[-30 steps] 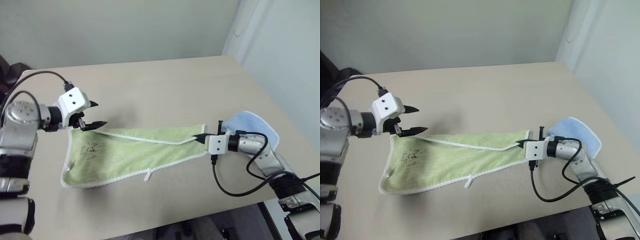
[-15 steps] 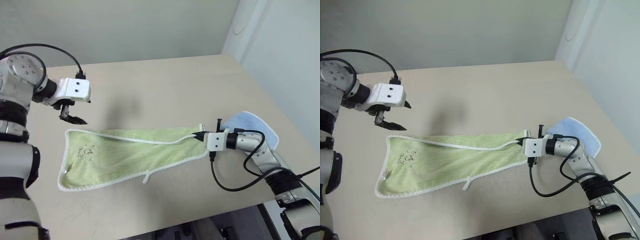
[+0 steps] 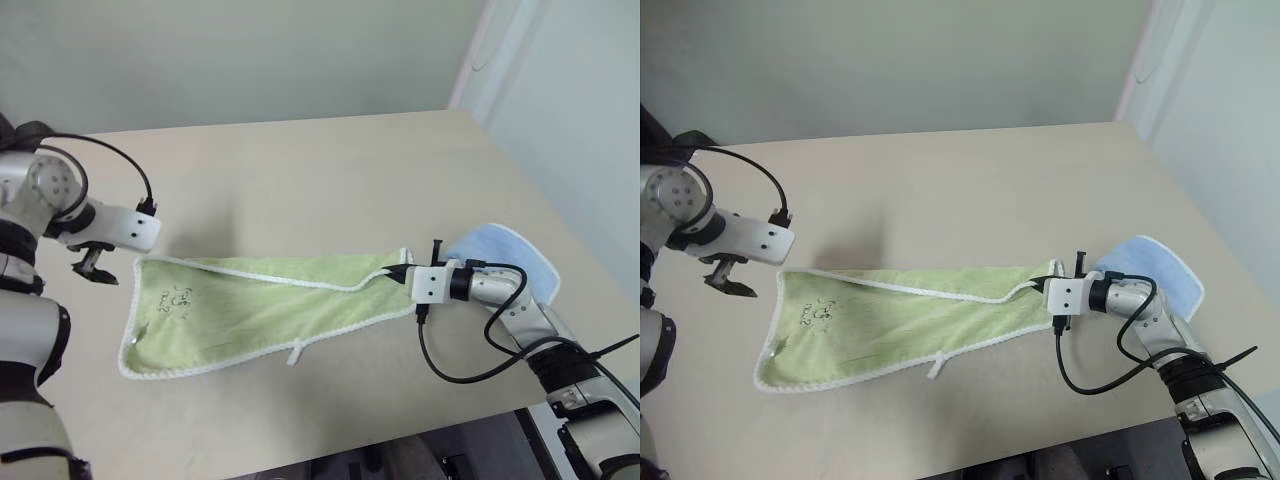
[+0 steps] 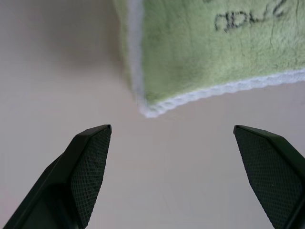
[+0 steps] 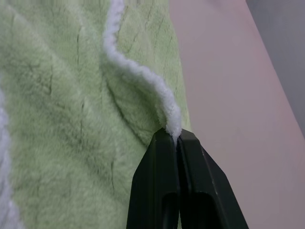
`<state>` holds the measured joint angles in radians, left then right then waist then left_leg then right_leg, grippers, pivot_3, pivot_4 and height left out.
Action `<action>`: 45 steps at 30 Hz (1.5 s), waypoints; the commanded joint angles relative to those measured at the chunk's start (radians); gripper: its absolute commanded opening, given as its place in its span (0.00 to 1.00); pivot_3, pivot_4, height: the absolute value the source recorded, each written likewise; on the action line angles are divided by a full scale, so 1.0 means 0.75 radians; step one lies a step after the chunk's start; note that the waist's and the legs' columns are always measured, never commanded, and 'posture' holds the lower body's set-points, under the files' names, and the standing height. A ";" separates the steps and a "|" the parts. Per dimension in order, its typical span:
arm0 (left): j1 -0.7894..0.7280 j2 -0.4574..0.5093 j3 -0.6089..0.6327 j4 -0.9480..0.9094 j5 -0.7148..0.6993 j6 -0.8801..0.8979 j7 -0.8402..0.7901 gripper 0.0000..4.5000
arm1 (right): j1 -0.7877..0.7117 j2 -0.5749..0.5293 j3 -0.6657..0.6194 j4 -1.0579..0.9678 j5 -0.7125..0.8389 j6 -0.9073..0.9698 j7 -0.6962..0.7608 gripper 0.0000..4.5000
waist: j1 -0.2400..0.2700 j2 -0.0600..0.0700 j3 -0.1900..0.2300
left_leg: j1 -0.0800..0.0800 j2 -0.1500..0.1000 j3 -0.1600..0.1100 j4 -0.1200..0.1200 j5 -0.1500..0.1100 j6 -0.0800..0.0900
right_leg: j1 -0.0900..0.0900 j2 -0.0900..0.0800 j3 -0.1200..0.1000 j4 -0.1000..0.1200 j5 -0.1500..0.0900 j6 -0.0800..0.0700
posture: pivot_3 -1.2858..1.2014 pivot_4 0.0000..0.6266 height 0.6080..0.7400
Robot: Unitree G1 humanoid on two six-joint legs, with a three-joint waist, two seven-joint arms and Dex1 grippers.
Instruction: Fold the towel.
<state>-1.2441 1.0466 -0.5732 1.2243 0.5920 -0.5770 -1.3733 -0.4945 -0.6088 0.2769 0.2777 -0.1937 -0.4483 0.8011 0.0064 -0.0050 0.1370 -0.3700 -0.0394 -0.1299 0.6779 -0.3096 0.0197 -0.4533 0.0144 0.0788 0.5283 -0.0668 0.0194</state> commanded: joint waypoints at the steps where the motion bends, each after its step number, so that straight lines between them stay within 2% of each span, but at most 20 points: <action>1: 0.022 -0.004 0.018 -0.004 0.018 -0.016 0.049 0.99 | -0.009 0.006 -0.017 -0.009 -0.003 -0.001 -0.025 0.00 | 0.002 -0.001 0.000 | 0.000 0.000 0.000 0.000 0.000 0.000 | 0.000 0.000 0.000 -0.001 0.006 -0.008 | 0.52 0.24 1.00; 9: 0.048 -0.091 0.040 0.016 0.026 0.041 0.184 0.99 | -0.006 0.022 -0.015 -0.002 -0.009 0.000 -0.036 0.00 | 0.003 -0.001 -0.001 | -0.001 0.000 0.000 0.001 0.001 0.000 | 0.001 0.000 -0.001 -0.006 0.010 -0.006 | 0.52 0.24 1.00; 14: 0.044 -0.104 0.055 0.026 0.020 0.065 0.187 0.99 | 0.011 0.021 -0.019 -0.013 -0.011 0.000 -0.047 0.00 | 0.001 -0.001 -0.001 | -0.001 0.000 0.000 0.001 0.001 0.000 | 0.001 0.000 -0.002 -0.007 0.012 -0.007 | 0.52 0.24 1.00; 15: 0.042 -0.102 0.053 0.028 0.025 0.065 0.187 0.96 | 0.017 0.020 -0.021 -0.020 -0.011 0.002 -0.050 0.00 | 0.001 -0.001 -0.001 | -0.001 0.000 0.000 0.001 0.001 0.000 | 0.001 0.000 -0.002 -0.007 0.012 -0.007 | 0.52 0.24 1.00; 18: 0.039 -0.098 0.050 0.032 0.032 0.064 0.181 0.80 | 0.034 0.020 -0.028 -0.037 -0.003 0.013 -0.056 0.00 | 0.001 -0.001 -0.001 | -0.001 0.000 0.000 0.001 0.001 0.000 | 0.001 0.000 -0.002 -0.007 0.013 -0.007 | 0.52 0.24 1.00; 28: 0.047 -0.101 0.077 0.034 0.003 0.044 0.173 0.01 | 0.059 0.009 -0.047 -0.089 0.030 0.053 -0.051 0.00 | 0.002 -0.001 -0.001 | -0.001 0.000 0.000 0.001 0.003 0.000 | 0.001 0.000 -0.002 -0.007 0.013 -0.005 | 0.52 0.24 1.00; 36: 0.073 -0.106 0.255 0.015 -0.197 0.126 0.033 0.00 | 0.061 0.002 -0.120 -0.165 0.160 0.197 -0.010 0.00 | 0.002 -0.001 -0.001 | -0.003 0.000 0.000 0.002 0.003 0.000 | 0.000 0.000 -0.002 -0.007 0.014 -0.005 | 0.52 0.24 1.00; 40: 0.045 -0.120 0.475 -0.031 -0.444 0.329 -0.088 0.00 | 0.033 -0.027 -0.284 -0.289 0.438 0.521 0.073 0.00 | 0.004 -0.001 -0.001 | -0.008 0.000 0.000 0.003 0.005 0.000 | -0.002 0.000 -0.002 -0.008 0.016 -0.007 | 0.52 0.24 1.00; 45: 0.010 -0.080 0.589 -0.078 -0.514 0.352 0.048 0.00 | -0.106 -0.087 -0.465 -0.224 0.615 0.769 0.074 0.00 | 0.002 -0.001 -0.001 | -0.017 -0.001 0.000 0.008 0.008 0.000 | -0.008 -0.001 -0.002 -0.008 0.016 -0.006 | 0.52 0.24 1.00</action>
<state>-1.2037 0.9677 -0.1661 1.1979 0.2306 -0.3140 -1.3750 -0.5426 -0.6628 -0.0178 0.1154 0.2154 0.0868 0.8573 0.0082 -0.0057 0.1366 -0.3826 -0.0401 -0.1294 0.6841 -0.3039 0.0200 -0.4594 0.0141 0.0774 0.5225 -0.0545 0.0150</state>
